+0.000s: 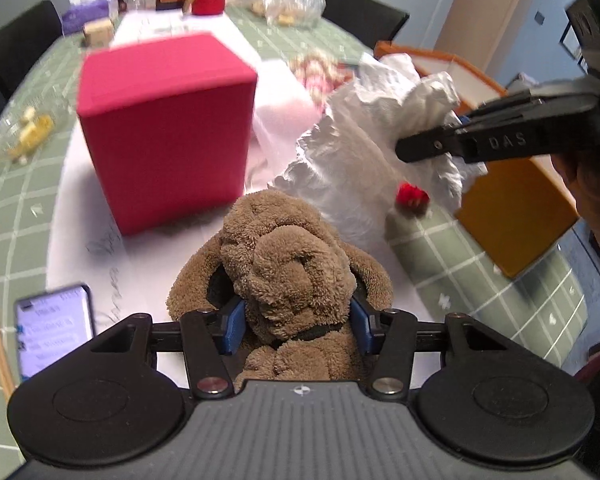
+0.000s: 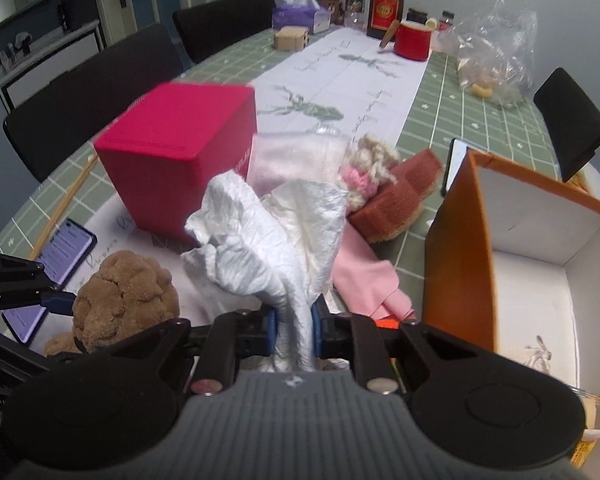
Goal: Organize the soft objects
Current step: 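Lift the teddy bear with the left gripper while the right carries the diaper toward the box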
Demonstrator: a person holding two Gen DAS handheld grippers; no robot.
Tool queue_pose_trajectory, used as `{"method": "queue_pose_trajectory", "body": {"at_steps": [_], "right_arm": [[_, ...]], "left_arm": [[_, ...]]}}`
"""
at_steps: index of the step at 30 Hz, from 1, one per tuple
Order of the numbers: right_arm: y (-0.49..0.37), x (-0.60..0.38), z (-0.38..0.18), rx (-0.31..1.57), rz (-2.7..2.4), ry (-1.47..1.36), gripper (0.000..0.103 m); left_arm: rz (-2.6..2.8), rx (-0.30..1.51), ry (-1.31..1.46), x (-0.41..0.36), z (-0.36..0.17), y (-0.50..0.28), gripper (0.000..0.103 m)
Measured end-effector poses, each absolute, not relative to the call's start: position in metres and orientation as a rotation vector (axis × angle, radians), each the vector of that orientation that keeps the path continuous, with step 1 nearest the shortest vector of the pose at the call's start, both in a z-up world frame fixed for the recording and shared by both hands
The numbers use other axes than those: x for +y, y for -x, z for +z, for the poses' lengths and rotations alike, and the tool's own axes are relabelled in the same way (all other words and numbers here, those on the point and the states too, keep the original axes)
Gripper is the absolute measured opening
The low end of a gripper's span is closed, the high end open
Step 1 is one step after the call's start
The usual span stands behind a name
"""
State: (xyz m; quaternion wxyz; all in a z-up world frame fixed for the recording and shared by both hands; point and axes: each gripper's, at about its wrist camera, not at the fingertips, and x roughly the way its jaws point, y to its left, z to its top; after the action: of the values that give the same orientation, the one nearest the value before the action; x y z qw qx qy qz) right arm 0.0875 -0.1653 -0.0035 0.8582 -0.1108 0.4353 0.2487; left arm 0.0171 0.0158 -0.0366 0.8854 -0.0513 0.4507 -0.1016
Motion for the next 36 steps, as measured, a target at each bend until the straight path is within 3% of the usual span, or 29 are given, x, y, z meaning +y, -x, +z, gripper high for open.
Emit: {"method": "queue_pose_trajectory", "body": {"at_steps": [21, 36], "right_arm": [[-0.065, -0.213, 0.067, 0.711, 0.496, 0.117, 0.015], [-0.063, -0.287, 0.095, 0.628, 0.373, 0.012, 0.015]], "left_arm": [[-0.232, 0.771, 0.084, -0.004, 0.042, -0.03, 0.06], [-0.264, 0.715, 0.013, -0.071, 0.081, -0.076, 0.06]]}}
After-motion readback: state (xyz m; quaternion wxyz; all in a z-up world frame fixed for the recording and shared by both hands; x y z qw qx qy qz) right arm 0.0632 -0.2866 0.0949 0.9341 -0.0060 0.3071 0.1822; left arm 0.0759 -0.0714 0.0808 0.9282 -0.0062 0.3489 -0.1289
